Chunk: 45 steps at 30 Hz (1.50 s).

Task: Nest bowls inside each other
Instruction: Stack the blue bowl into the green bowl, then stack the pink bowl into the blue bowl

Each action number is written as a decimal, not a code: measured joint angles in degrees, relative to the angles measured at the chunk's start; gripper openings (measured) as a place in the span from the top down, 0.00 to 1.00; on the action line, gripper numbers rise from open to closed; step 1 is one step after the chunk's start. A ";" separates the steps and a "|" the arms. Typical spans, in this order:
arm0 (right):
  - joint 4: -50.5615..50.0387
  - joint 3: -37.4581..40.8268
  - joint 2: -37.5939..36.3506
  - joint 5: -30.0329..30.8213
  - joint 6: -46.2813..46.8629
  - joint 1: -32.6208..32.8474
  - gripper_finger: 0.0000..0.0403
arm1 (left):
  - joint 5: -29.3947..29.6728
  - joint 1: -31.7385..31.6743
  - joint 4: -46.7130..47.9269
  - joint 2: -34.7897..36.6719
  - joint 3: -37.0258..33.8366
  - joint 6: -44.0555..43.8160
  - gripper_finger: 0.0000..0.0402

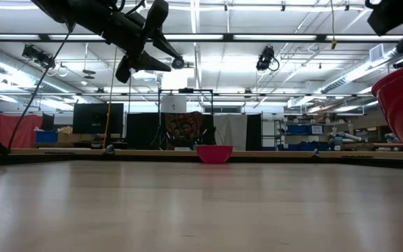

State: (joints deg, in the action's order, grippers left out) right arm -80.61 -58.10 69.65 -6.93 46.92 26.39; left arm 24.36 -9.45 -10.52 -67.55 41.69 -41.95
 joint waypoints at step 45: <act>4.66 -4.34 -5.46 23.88 9.13 -1.05 0.37 | -11.23 -16.80 19.91 -36.54 27.20 -15.71 0.56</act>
State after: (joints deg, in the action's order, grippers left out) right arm -75.95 -62.43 64.18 16.95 56.05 25.34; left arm 13.13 -26.26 9.39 -104.09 68.89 -57.67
